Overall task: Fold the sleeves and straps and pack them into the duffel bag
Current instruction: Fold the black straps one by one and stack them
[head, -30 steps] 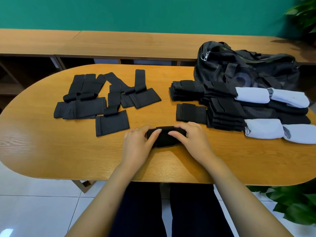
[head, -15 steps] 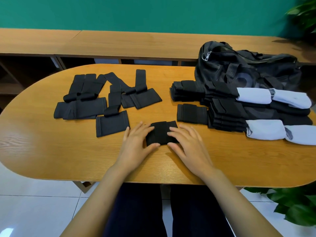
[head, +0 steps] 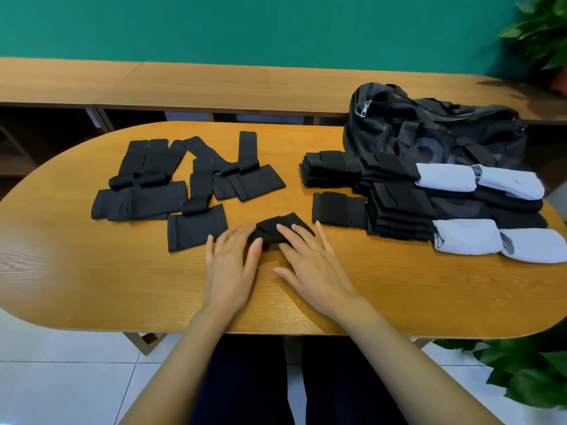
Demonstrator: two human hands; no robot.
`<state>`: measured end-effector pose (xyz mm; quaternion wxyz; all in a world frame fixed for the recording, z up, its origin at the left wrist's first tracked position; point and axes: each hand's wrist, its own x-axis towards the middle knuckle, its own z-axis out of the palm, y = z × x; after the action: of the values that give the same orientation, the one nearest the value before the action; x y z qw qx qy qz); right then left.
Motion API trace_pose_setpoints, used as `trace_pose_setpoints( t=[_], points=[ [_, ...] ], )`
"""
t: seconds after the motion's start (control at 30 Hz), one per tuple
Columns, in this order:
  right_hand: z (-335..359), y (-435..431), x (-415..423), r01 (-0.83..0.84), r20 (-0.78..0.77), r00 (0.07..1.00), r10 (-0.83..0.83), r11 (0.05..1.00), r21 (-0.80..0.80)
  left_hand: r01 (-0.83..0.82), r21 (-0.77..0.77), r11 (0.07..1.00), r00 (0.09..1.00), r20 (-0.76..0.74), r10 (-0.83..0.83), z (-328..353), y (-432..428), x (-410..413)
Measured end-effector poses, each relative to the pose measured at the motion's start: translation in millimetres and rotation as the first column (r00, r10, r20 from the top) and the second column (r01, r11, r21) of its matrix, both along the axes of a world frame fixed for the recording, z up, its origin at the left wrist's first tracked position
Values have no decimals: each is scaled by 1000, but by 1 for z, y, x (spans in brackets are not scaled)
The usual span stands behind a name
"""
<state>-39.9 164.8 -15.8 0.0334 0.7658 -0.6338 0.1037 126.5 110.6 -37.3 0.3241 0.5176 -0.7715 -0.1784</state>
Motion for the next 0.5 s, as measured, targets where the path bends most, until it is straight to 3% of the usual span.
trace_pose_setpoints(
  t=[0.1,0.23,0.37,0.5],
  points=[
    [9,-9,-2,24,-69,997,-33,991,-130,-44,8,999,992,-118,44,-1,-2,1],
    [13,-17,-22,158,-133,972,-192,960,-231,-54,55,997,986,-152,62,-5,-6,2],
    [1,-21,-52,346,-194,904,-381,919,-189,-38,50,998,987,-154,45,-7,-8,3],
    [-12,-21,-62,393,-238,883,-405,914,-100,-32,68,997,989,-139,41,-6,-7,3]
  ],
)
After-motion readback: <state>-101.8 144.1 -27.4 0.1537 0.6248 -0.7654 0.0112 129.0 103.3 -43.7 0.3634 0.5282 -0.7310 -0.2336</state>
